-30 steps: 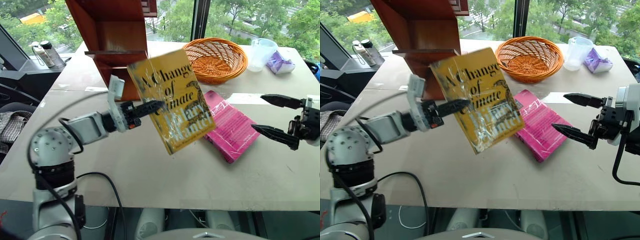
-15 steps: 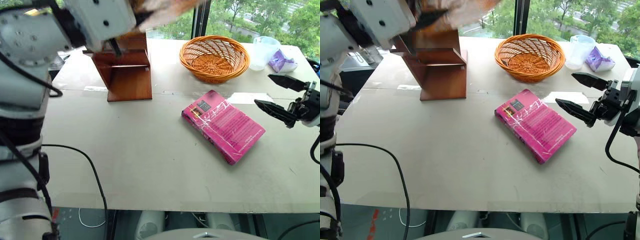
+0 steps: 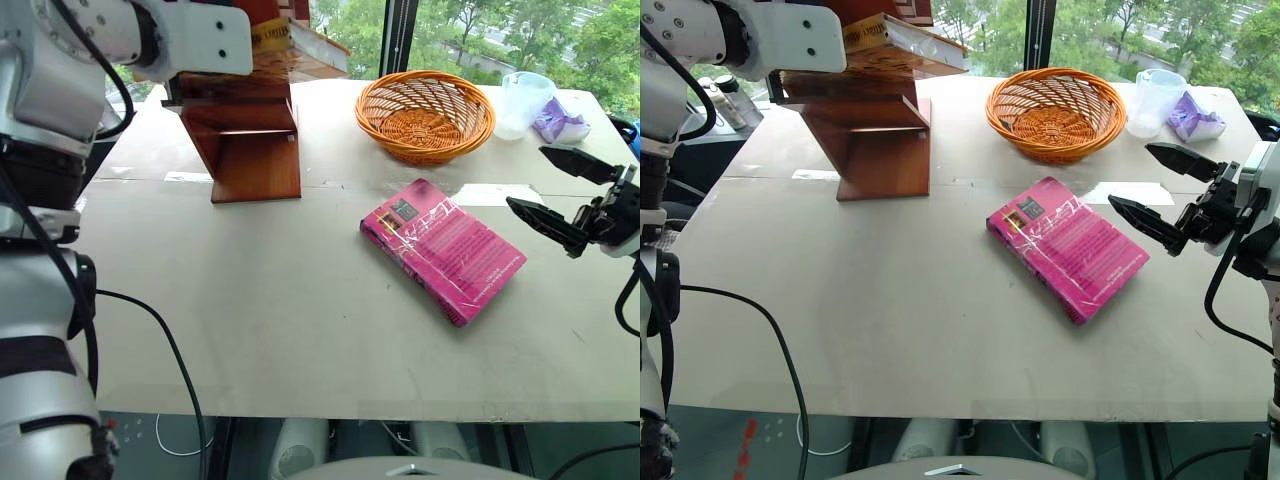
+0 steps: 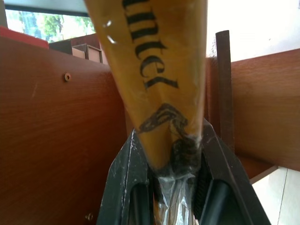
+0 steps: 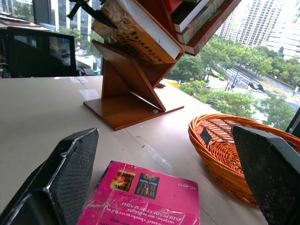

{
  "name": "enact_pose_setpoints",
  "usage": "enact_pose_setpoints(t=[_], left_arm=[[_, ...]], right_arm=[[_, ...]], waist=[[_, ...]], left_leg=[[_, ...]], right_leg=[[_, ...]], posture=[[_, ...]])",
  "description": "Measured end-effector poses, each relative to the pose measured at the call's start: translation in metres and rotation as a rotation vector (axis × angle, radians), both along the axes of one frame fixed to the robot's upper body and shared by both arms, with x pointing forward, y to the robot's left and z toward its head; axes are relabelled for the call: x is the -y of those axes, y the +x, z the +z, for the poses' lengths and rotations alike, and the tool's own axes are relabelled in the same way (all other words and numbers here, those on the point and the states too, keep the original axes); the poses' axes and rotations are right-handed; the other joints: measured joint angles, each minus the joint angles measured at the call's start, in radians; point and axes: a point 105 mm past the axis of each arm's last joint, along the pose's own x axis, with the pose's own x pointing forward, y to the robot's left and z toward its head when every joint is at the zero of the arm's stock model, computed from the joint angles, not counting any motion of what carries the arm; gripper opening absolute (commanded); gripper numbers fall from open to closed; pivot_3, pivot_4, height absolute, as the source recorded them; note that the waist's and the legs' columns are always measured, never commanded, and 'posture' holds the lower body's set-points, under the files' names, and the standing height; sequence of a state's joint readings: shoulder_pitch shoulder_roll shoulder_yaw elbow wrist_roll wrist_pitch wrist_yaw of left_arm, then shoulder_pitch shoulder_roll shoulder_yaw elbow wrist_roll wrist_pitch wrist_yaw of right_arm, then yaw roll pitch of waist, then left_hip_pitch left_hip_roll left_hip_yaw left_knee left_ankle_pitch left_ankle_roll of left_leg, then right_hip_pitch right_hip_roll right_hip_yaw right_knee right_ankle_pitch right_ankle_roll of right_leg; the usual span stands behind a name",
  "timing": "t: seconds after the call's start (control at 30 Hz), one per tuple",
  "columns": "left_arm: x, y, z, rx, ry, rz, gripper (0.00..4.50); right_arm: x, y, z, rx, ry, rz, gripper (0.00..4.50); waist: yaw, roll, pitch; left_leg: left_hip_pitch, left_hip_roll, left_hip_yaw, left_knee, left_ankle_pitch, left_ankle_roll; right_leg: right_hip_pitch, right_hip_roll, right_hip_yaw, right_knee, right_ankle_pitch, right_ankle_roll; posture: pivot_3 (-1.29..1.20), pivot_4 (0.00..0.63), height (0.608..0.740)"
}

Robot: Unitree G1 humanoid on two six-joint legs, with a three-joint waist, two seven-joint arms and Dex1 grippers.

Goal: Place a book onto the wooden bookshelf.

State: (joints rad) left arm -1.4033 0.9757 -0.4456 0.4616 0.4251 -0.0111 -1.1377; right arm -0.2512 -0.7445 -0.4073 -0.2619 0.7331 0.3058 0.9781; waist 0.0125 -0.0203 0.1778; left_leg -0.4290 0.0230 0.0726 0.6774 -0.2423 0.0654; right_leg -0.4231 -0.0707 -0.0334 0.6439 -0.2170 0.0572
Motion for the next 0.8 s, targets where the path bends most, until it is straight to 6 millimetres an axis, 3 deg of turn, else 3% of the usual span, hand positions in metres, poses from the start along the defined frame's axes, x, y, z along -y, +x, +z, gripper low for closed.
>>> enact_pose_setpoints(t=[0.3,0.8], left_arm=[[0.005,0.02,-0.011,-0.117,0.046,0.073,0.38],[-0.009,0.009,-0.018,-0.124,-0.122,0.211,0.38]], right_arm=[[0.0,0.001,0.003,0.04,0.008,-0.01,4.5],[-0.002,0.009,0.018,0.138,0.04,-0.026,4.5]], waist=[[-0.002,0.004,-0.002],[-0.029,0.004,-0.002]], left_leg=[[0.01,0.001,0.004,0.003,0.0,0.0],[0.011,0.001,0.006,0.003,0.0,0.0]], right_leg=[[0.003,0.0,0.006,0.013,-0.003,-0.004],[0.002,0.0,0.009,0.014,-0.001,-0.001]], posture=[[0.0,0.15,0.733],[0.0,0.15,0.733]])
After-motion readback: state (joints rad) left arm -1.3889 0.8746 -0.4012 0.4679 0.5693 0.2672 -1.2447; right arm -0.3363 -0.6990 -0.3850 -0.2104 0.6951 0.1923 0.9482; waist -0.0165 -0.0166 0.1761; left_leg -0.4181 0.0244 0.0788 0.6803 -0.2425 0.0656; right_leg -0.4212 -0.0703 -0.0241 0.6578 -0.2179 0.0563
